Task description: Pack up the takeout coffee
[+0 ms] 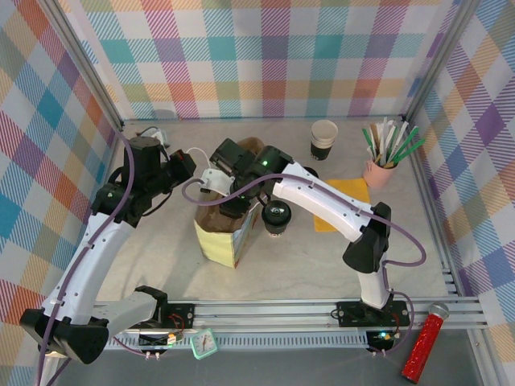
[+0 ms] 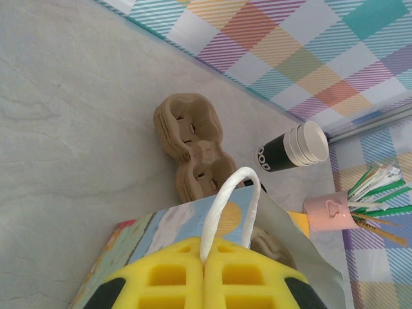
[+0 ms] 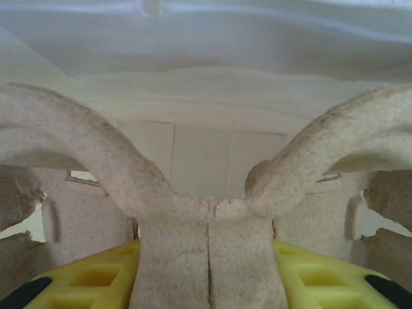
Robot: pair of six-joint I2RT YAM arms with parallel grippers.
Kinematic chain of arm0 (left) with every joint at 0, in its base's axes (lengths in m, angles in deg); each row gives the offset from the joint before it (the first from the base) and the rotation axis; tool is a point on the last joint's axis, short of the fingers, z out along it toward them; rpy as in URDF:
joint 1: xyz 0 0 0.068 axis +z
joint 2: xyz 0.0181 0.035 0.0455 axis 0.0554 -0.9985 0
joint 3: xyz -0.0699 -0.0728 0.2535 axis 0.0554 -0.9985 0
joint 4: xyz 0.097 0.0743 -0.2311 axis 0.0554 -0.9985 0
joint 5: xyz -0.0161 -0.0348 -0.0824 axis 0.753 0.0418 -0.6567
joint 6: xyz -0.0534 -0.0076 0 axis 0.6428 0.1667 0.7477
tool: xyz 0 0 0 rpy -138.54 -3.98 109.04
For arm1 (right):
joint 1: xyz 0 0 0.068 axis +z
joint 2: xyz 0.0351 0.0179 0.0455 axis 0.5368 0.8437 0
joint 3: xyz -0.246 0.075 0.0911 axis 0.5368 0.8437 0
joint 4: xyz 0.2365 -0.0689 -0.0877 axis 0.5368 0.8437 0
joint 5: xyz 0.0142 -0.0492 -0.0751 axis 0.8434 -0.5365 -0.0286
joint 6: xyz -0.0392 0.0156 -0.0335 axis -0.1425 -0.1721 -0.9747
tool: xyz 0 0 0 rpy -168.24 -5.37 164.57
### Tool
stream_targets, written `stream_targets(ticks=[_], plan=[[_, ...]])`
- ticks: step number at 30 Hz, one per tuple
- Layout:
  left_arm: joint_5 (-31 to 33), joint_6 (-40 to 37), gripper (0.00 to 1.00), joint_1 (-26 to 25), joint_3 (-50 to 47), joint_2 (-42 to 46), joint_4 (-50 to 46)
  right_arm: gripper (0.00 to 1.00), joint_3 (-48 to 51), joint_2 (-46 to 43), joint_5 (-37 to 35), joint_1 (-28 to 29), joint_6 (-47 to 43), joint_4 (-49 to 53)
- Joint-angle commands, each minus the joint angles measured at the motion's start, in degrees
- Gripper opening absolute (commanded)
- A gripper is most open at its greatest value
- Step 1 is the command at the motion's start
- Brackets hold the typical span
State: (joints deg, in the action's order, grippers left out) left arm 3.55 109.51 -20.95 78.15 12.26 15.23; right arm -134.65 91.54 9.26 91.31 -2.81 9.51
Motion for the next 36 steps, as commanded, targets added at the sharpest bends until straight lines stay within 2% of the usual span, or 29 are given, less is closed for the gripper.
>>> stream_targets(ticks=[1,9,12,14,16,18,32,36], plan=[[-0.08,0.47,0.00,0.64,-0.21,0.30,1.16,0.44,0.61,0.21,-0.29,0.19,-0.07,1.59],[-0.51,0.45,0.00,0.64,-0.20,0.31,1.21,0.45,-0.72,0.60,-0.23,0.04,0.43,1.86],[-0.76,0.56,0.00,0.64,-0.20,0.15,1.56,0.54,-0.98,0.54,-0.06,0.04,0.87,1.95],[-0.78,0.56,0.00,0.64,-0.13,0.10,1.65,0.64,-1.06,0.18,-0.14,0.06,1.12,1.72],[-0.78,0.47,0.00,0.64,-0.11,0.03,1.56,0.68,-1.12,-0.18,-0.30,0.06,1.22,1.39],[-0.65,0.37,0.00,0.64,-0.11,0.12,1.47,0.80,-1.26,-0.30,-0.36,0.07,1.22,1.26],[-0.67,0.08,0.00,0.64,-0.55,0.50,1.54,0.85,-4.86,-2.46,-2.58,-0.27,2.96,-2.68],[-0.92,0.04,0.00,0.65,-0.33,0.46,1.55,0.82,-6.48,-2.47,-0.57,-0.81,3.83,-1.13]])
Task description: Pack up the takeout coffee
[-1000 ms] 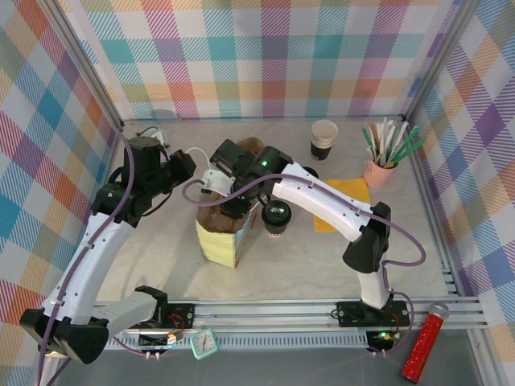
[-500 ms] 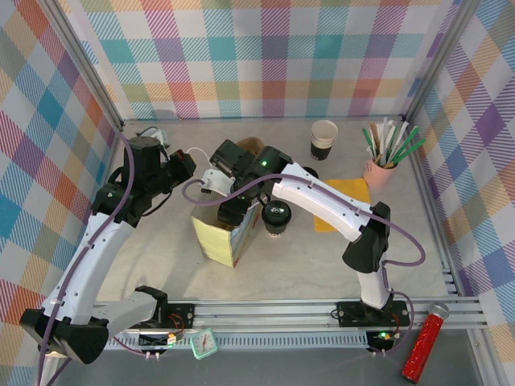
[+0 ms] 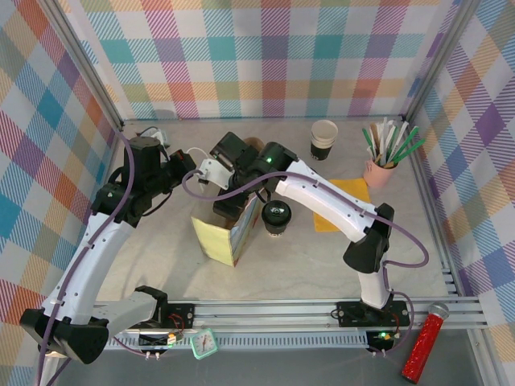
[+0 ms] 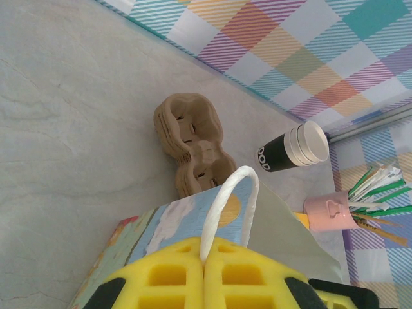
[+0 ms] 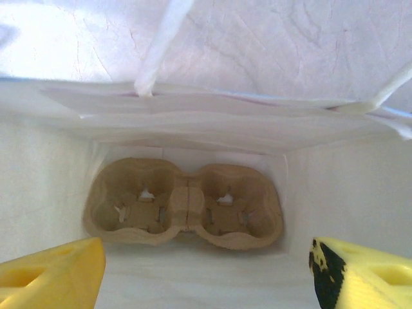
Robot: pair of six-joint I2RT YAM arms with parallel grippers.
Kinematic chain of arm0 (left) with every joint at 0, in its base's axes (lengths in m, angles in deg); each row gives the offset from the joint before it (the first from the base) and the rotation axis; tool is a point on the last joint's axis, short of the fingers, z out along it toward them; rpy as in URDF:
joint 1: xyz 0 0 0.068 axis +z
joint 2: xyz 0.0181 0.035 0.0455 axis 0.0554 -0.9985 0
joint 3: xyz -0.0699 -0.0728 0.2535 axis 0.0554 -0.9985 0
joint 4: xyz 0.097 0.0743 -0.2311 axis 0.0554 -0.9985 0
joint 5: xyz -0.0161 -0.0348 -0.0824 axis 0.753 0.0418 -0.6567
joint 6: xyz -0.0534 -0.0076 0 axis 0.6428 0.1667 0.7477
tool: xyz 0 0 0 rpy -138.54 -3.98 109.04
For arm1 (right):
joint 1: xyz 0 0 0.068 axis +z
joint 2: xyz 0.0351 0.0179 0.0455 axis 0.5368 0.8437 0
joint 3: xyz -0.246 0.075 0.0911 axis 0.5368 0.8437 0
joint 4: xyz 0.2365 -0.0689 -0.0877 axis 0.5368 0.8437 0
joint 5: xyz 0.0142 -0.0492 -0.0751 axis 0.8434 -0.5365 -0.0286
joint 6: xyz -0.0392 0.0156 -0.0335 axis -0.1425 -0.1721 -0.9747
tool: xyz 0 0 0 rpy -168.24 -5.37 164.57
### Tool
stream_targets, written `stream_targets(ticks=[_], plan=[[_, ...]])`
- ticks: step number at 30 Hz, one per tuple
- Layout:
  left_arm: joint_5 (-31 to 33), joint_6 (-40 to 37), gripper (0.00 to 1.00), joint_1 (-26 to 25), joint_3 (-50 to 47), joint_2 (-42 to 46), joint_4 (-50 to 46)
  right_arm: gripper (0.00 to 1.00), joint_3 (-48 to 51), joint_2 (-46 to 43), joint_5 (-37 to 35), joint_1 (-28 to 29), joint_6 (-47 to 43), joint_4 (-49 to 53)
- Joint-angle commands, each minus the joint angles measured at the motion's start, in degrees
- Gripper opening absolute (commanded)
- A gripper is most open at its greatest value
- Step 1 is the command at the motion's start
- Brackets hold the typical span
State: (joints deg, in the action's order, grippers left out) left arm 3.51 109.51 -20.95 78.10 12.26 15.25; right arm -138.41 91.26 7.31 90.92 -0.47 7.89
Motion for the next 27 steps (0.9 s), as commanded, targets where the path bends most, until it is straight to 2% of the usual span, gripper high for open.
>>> stream_targets(ticks=[1,4,27], plan=[[-1.00,0.04,0.00,0.64,-0.12,0.40,1.46,0.82,-3.15,-2.19,2.21,-0.52,1.84,0.98],[-1.09,-0.06,0.00,0.64,0.02,0.43,1.27,0.82,-4.53,-1.39,4.61,-0.70,2.44,3.42],[-1.50,-0.06,0.00,0.64,-0.13,0.68,1.28,0.84,-4.63,-0.68,4.77,-0.94,5.12,6.64]])
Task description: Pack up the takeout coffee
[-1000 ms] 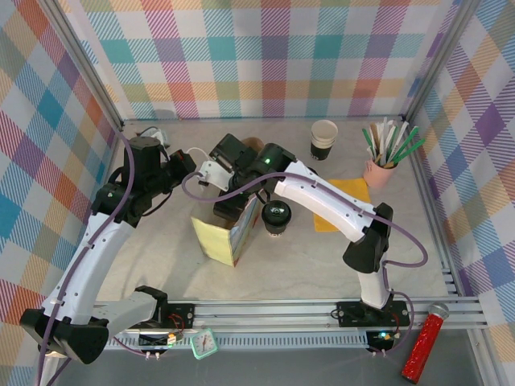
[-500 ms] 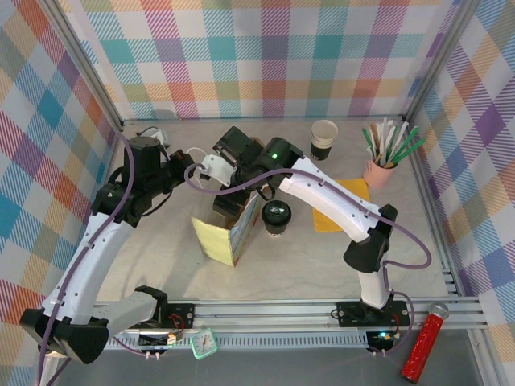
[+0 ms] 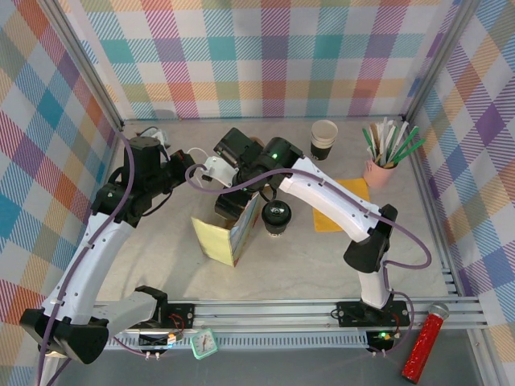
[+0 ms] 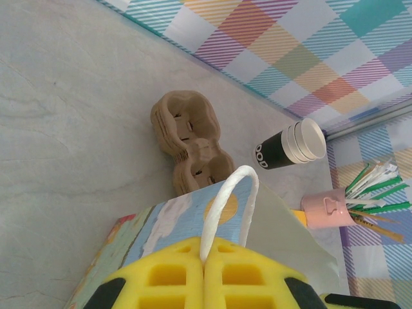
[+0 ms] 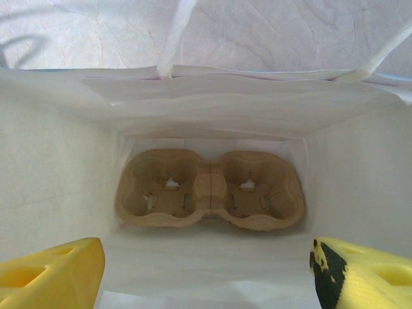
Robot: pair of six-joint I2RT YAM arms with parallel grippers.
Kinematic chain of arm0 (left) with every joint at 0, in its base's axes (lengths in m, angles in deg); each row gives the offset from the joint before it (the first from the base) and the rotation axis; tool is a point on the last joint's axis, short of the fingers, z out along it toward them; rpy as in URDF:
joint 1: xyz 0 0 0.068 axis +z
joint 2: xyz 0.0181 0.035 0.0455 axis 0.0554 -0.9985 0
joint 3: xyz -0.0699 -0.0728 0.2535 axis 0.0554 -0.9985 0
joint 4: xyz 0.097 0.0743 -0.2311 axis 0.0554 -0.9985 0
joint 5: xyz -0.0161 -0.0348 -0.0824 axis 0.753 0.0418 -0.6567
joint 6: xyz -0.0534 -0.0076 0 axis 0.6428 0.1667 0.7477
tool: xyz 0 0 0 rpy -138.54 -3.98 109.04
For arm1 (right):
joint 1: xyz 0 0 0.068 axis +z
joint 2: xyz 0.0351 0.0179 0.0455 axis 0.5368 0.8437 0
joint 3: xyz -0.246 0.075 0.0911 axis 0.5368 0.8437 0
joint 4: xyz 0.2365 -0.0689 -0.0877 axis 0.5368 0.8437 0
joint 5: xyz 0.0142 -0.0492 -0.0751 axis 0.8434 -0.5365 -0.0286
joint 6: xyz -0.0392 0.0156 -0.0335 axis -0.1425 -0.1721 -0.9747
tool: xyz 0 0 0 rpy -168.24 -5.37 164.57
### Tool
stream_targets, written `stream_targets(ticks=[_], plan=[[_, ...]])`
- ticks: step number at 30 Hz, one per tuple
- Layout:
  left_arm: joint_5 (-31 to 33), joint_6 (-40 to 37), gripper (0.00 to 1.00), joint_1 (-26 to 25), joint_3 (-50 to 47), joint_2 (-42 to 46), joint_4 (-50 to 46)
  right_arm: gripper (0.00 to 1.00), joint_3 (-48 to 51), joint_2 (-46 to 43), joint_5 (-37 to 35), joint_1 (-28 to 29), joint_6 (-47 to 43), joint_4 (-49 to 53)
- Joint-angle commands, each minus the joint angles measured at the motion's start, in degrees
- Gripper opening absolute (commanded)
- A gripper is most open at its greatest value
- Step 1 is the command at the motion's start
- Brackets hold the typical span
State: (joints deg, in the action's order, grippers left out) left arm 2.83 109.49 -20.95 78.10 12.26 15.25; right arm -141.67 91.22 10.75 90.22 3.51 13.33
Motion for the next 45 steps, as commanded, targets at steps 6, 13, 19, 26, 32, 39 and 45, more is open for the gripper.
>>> stream_targets(ticks=[6,13,19,26,32,39,45], plan=[[-0.98,-0.12,0.00,0.64,0.14,0.74,1.10,0.85,-1.38,-0.65,1.62,-0.35,1.41,1.11],[-1.17,-0.16,0.00,0.64,0.45,0.46,1.02,0.86,-1.41,-0.91,1.55,-0.44,1.56,1.20],[-1.22,-0.12,0.00,0.64,0.46,0.39,1.18,0.86,-1.28,-1.00,1.27,-0.54,1.76,1.29],[-1.21,-0.16,0.00,0.64,0.37,0.49,1.09,0.92,-1.19,-1.16,1.19,-0.58,2.09,0.93],[0.16,-0.58,0.00,0.66,-0.16,-0.08,0.44,0.99,-0.81,-1.52,0.17,-1.03,2.88,-0.31],[0.82,-0.36,0.00,0.64,0.36,-0.51,0.31,0.99,0.56,-3.52,-0.81,-1.38,4.15,-3.20],[11.94,0.95,0.00,1.01,2.30,-1.53,-7.48,0.99,1.92,-7.08,-6.06,-2.67,9.30,-7.59]])
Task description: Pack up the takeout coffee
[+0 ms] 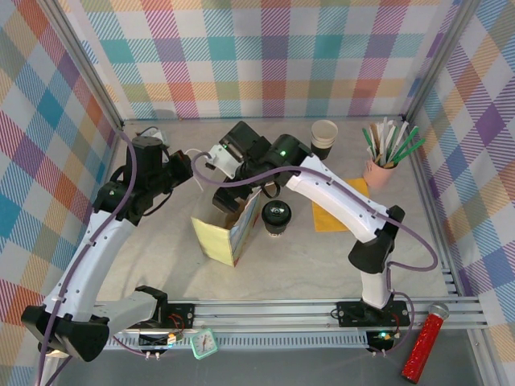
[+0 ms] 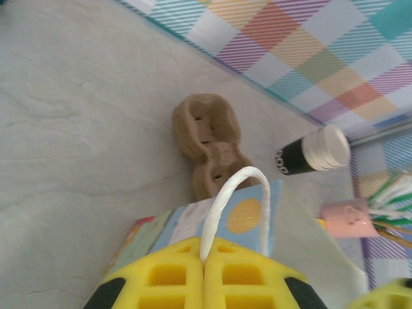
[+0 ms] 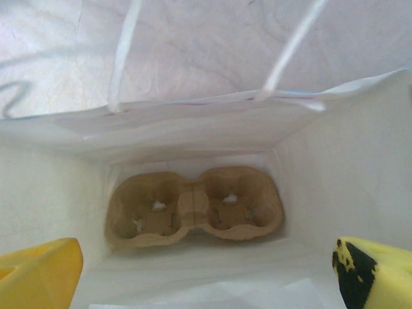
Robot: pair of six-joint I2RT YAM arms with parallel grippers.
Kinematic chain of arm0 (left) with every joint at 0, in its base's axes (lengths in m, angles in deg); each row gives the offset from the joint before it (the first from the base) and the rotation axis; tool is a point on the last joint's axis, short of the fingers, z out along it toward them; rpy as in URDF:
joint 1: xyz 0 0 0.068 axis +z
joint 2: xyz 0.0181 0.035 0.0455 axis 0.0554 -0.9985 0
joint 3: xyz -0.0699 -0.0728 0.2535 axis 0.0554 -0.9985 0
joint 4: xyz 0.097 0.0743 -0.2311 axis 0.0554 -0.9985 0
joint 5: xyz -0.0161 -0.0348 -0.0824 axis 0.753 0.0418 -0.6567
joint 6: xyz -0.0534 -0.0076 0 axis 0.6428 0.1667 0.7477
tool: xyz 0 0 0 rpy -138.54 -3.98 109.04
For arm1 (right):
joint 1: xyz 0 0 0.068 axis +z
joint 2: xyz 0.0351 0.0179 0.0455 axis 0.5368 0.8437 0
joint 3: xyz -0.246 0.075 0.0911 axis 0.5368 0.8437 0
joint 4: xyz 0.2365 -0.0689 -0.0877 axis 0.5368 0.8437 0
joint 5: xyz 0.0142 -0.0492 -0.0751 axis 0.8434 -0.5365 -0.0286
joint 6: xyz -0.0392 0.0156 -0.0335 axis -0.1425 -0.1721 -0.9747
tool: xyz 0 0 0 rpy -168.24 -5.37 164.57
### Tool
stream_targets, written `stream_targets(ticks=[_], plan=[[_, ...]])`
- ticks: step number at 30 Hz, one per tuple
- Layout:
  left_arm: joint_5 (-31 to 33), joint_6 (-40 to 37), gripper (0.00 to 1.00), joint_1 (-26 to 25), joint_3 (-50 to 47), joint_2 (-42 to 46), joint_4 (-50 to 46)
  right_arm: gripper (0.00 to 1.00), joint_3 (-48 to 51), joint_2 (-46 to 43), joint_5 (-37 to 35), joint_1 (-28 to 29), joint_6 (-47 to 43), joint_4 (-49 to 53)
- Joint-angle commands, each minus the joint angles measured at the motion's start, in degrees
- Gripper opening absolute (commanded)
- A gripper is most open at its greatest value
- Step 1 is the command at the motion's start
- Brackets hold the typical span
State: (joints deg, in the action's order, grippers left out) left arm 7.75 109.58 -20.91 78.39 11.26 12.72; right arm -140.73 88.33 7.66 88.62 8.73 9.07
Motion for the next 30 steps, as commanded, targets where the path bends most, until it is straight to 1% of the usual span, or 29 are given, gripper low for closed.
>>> stream_targets(ticks=[1,4,6,9,11,12,15,16,18,20,21,23,24,26,27,28,29,30], plan=[[7.99,0.99,0.00,1.53,2.40,-0.94,-6.47,0.99,2.16,-5.23,-3.22,-1.50,5.38,-4.72],[10.09,3.34,0.00,3.50,1.95,-1.33,-9.71,0.99,5.54,-8.48,-3.40,-2.60,8.32,-7.89],[9.24,4.15,0.00,5.35,1.22,-1.25,-10.09,0.99,7.66,-10.23,-3.23,-3.22,9.56,-9.12],[3.91,3.72,0.00,6.09,-0.17,-0.48,-6.06,0.99,10.87,-11.99,-2.95,-3.43,10.20,-10.30],[-0.06,3.85,0.00,5.44,-0.54,-0.19,-3.00,0.99,12.05,-12.35,-2.35,-3.44,10.57,-10.62],[-0.14,3.70,0.00,4.44,-0.12,-0.30,-2.76,0.99,12.19,-12.20,-2.28,-3.43,10.75,-10.62],[5.02,1.87,0.00,-1.79,3.00,-1.11,-4.87,0.99,11.96,-11.57,-2.16,-3.43,10.91,-10.51],[5.15,1.55,0.00,-2.94,3.33,-1.12,-4.95,0.99,11.74,-11.35,-2.00,-3.43,10.95,-10.51],[4.72,1.26,0.00,-4.32,2.79,-0.56,-4.02,0.99,11.27,-10.93,-1.73,-3.43,10.95,-10.43],[11.18,1.61,0.00,-4.23,2.89,0.68,-6.99,0.99,10.78,-10.66,-1.93,-3.47,10.86,-10.10],[13.88,1.07,0.00,-3.05,2.67,1.63,-8.02,0.99,10.57,-10.60,-1.76,-3.43,10.86,-9.90],[9.96,0.19,0.00,1.56,1.32,3.12,-7.13,0.99,10.87,-10.74,-0.85,-3.48,10.61,-10.25],[7.68,0.32,0.00,2.99,0.60,3.57,-6.19,0.99,10.83,-10.68,-0.21,-3.43,10.45,-10.26],[4.32,1.02,0.00,2.85,-0.15,3.29,-4.59,0.99,10.32,-10.19,0.91,-3.43,10.09,-10.02],[2.27,2.14,0.00,2.11,-0.36,2.47,-3.72,0.99,9.78,-9.75,1.45,-3.43,10.00,-9.76],[1.53,2.83,0.00,0.09,-0.27,1.58,-2.69,0.99,9.24,-9.35,1.62,-3.43,10.06,-9.57],[2.34,2.70,0.00,-2.74,0.04,0.91,-1.84,0.99,8.88,-9.18,1.72,-3.43,10.07,-9.43],[4.88,2.06,0.00,-6.48,0.91,-0.05,-1.62,0.99,8.62,-9.02,1.72,-3.43,9.99,-9.35]])
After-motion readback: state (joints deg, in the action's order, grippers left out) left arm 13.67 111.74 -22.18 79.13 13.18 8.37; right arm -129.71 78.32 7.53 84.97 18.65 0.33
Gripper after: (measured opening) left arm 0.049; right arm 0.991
